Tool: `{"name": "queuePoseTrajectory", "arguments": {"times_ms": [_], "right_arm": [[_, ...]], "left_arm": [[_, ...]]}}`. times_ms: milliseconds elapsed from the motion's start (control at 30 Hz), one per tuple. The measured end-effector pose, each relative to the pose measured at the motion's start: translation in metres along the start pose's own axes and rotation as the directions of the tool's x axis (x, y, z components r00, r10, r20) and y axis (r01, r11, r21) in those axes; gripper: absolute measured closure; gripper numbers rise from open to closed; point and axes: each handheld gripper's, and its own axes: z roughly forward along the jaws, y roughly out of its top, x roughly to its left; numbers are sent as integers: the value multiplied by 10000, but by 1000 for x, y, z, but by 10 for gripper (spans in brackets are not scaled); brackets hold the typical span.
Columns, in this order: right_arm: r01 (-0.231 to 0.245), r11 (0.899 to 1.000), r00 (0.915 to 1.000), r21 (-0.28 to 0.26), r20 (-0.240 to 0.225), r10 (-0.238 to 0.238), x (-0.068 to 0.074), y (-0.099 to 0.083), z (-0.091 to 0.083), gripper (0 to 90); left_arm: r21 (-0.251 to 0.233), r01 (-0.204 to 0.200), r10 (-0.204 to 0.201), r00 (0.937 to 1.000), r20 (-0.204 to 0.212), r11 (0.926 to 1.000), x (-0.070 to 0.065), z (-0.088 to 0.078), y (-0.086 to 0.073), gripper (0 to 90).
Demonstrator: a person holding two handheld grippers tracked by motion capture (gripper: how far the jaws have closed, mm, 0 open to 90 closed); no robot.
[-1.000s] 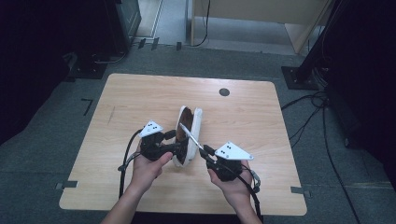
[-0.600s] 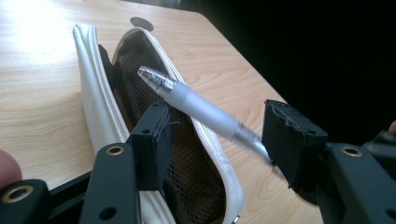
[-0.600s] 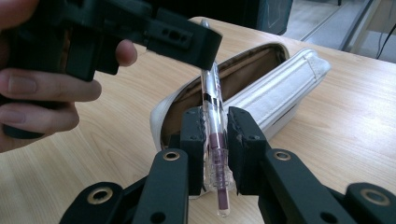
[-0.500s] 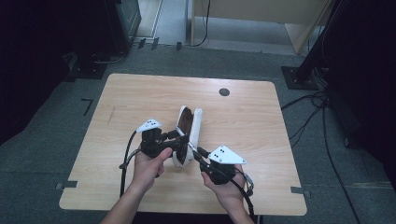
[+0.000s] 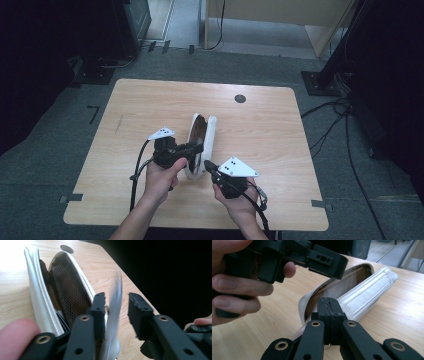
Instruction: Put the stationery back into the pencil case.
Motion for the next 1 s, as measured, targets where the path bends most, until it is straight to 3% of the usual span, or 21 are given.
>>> {"name": "queuePoseTrajectory", "arguments": {"times_ms": [67,167,233,367,500,567,667,767,900,1000], "right_arm": [[-105,9999,9999,3,-25,105,-1,1,0,900],[-41,9999,9999,148,98,40,-3,-1,3,900],[-140,9997,9998,219,176,137,-7,-3,4,900],[-210,9993,9994,296,268,202,-13,-7,2,900],[-170,9993,9995,340,263,161,-14,-8,2,900],[-123,9994,9996,315,253,115,-14,-8,1,900],[-54,9990,9999,433,133,49,-15,-10,0,900],[103,9974,9991,709,-426,-73,-14,-17,0,900],[373,9942,9939,1011,-1071,-264,-7,-30,6,804],[556,9928,9862,1064,-1609,-380,-2,-39,8,744]], "left_arm": [[-75,38,-37,10000,51,10000,0,0,0,794],[-65,-36,34,9990,-438,10000,6,2,0,900],[-65,-36,32,9985,-554,10000,9,0,-1,900],[-142,-576,563,9954,-781,9982,7,-5,-4,900],[-88,-715,702,9917,-1076,9974,11,-11,-8,900],[33,-785,785,9916,-1027,9969,11,-16,-11,900],[228,-1077,1096,9871,-1166,9939,10,-25,-19,793],[311,-1090,1124,9827,-1472,9936,12,-33,-29,704],[394,-942,995,9810,-1666,9948,13,-41,-43,614],[834,-1043,1174,9780,-1722,9910,11,-44,-59,580]]}}
